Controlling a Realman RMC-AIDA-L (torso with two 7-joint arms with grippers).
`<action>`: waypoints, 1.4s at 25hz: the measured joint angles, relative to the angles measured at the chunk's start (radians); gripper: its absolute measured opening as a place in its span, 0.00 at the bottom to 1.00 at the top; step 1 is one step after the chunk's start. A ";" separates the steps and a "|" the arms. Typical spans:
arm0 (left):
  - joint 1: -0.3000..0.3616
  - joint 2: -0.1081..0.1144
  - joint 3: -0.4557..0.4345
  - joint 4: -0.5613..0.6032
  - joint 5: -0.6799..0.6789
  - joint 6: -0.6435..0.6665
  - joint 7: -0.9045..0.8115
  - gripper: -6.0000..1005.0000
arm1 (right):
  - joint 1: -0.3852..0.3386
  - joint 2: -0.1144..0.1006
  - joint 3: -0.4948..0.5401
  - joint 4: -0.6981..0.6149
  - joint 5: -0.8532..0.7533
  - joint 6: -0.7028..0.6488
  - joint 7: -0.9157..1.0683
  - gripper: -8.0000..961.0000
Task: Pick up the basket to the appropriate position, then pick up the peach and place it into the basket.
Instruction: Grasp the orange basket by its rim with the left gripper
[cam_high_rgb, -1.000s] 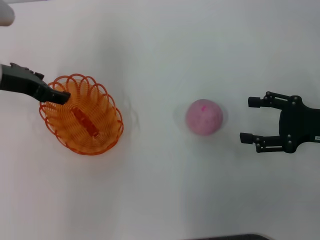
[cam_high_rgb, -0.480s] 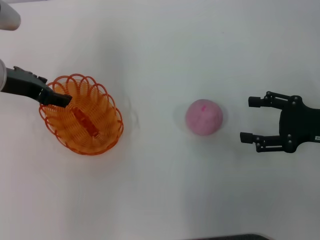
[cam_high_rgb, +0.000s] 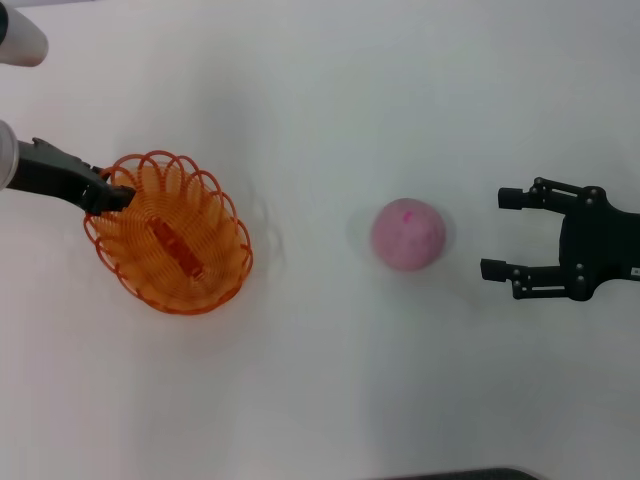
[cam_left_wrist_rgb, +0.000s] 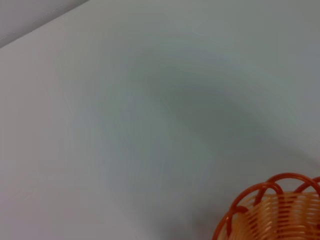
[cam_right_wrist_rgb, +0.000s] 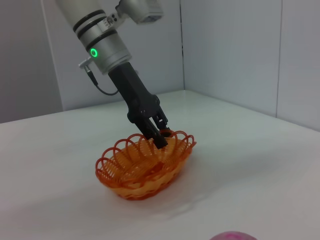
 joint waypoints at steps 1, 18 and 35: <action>0.000 0.000 -0.002 0.000 -0.002 -0.001 0.000 0.51 | 0.000 0.000 0.003 0.000 0.000 -0.001 0.000 0.97; -0.009 0.000 0.000 -0.009 0.000 0.004 -0.002 0.12 | 0.002 -0.002 0.007 0.000 0.014 -0.004 -0.001 0.97; -0.066 0.011 -0.034 0.048 0.004 0.168 -0.240 0.07 | 0.002 0.000 0.007 0.000 0.026 -0.002 -0.007 0.96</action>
